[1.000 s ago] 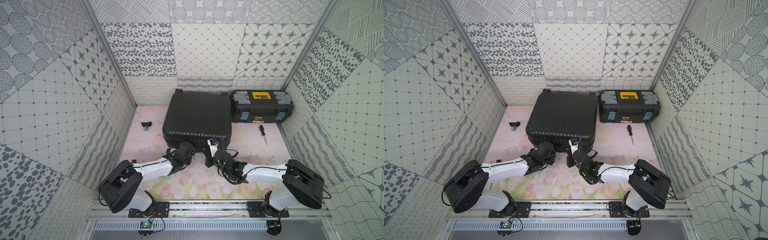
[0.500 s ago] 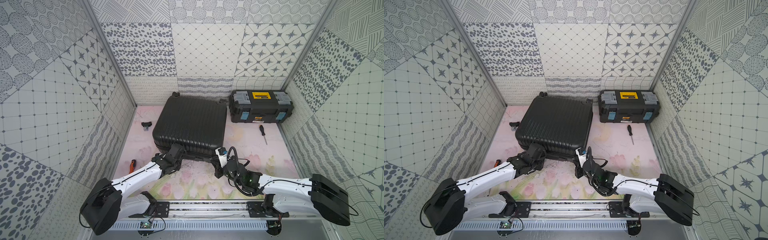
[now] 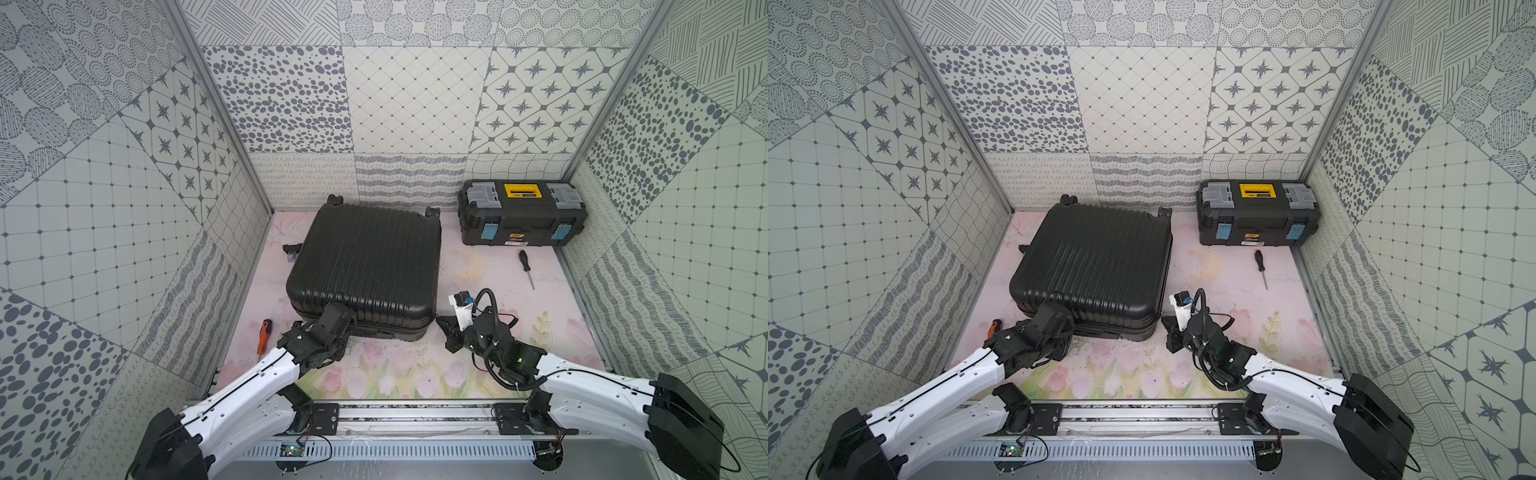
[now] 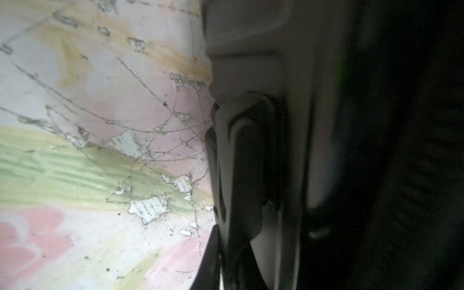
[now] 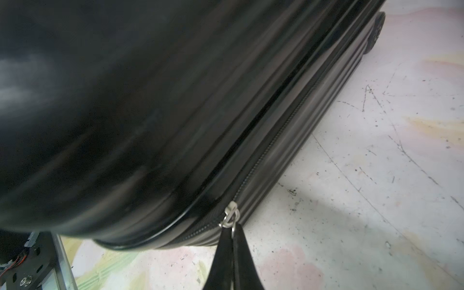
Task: Open the suitcase zippers
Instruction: Unzip the zipper on the suitcase.
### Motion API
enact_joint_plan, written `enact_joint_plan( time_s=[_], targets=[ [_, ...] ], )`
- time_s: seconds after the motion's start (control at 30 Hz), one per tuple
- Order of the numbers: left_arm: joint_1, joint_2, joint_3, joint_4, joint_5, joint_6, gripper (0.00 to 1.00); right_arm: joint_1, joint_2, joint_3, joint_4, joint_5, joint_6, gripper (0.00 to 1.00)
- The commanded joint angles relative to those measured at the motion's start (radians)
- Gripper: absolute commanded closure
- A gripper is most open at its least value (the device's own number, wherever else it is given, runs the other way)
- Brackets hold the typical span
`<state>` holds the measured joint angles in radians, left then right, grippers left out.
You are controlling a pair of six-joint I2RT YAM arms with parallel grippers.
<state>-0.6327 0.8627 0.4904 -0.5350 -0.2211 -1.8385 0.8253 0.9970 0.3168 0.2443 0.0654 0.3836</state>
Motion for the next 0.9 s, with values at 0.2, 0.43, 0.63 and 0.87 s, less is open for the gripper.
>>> enact_joint_plan(
  time_s=[0.2, 0.43, 0.63, 0.87],
  targets=[
    [0.023, -0.145, 0.043, -0.29, -0.027, 0.318, 1.0, -0.288, 0.19, 0.181, 0.004, -0.116, -0.035, 1.0],
    [0.022, -0.309, -0.012, -0.426, 0.043, 0.305, 1.0, -0.412, 0.365, 0.303, 0.088, -0.202, -0.003, 1.0],
    [0.022, -0.38, -0.048, -0.502, 0.055, 0.293, 1.0, -0.495, 0.53, 0.411, 0.122, -0.256, 0.046, 1.0],
    [0.022, -0.449, -0.086, -0.544, 0.075, 0.289, 1.0, -0.568, 0.718, 0.575, 0.172, -0.374, 0.074, 1.0]
  ],
)
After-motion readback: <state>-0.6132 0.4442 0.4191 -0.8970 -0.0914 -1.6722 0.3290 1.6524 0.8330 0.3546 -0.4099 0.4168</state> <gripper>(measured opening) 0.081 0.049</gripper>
